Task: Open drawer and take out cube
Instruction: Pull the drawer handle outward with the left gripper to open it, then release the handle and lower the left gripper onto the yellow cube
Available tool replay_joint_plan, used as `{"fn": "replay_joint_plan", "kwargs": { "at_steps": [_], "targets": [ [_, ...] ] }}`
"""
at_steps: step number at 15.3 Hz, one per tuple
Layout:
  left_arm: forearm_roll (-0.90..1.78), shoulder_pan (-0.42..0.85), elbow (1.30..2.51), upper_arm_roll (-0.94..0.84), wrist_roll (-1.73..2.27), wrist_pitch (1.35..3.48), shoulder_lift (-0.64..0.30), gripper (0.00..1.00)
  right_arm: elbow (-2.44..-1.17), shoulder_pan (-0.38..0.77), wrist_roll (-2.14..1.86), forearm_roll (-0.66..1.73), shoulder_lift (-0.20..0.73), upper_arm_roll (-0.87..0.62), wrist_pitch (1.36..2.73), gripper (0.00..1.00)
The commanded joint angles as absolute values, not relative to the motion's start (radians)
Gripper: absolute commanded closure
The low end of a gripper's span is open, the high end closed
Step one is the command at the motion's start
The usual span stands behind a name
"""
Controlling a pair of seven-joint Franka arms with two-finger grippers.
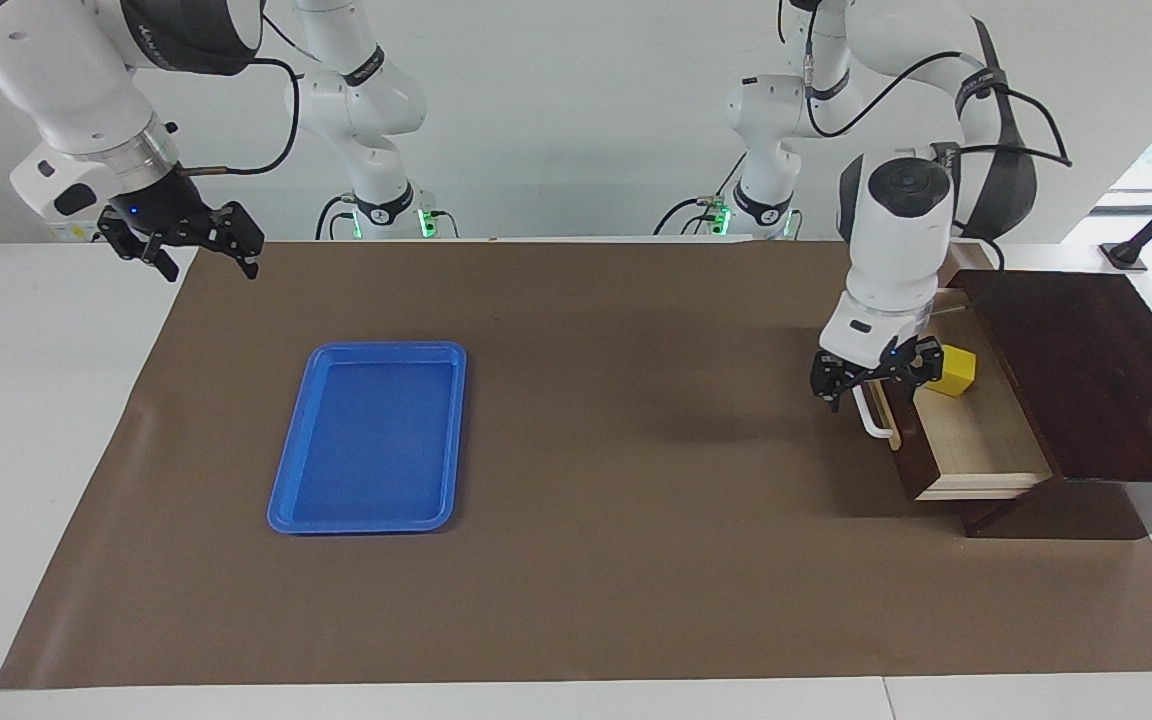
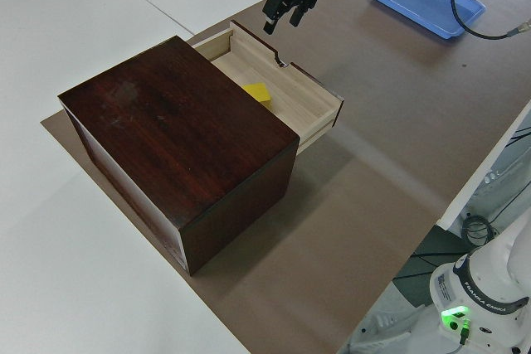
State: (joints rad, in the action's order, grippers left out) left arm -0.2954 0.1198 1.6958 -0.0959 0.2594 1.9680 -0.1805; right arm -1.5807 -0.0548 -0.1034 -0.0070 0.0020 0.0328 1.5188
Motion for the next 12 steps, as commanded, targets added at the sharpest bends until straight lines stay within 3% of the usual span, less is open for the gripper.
{"fn": "replay_joint_plan", "kwargs": {
  "at_steps": [1,4,12],
  "targets": [
    [-0.235,0.042,1.649,-0.095,0.261,1.907,-0.192,0.0,-1.608,-0.06,-0.094,-0.002,-0.018,0.034,1.528,0.0],
    [-0.161,-0.043,1.667,-0.095,0.432,1.881,-0.161,0.0,-1.611,-0.06,-0.087,-0.002,-0.02,0.034,1.529,0.0],
    [-0.161,-0.162,1.902,-0.095,0.863,1.925,-0.025,0.0,-1.614,-0.055,-0.091,0.002,-0.021,0.034,1.529,0.0]
  ]
}}
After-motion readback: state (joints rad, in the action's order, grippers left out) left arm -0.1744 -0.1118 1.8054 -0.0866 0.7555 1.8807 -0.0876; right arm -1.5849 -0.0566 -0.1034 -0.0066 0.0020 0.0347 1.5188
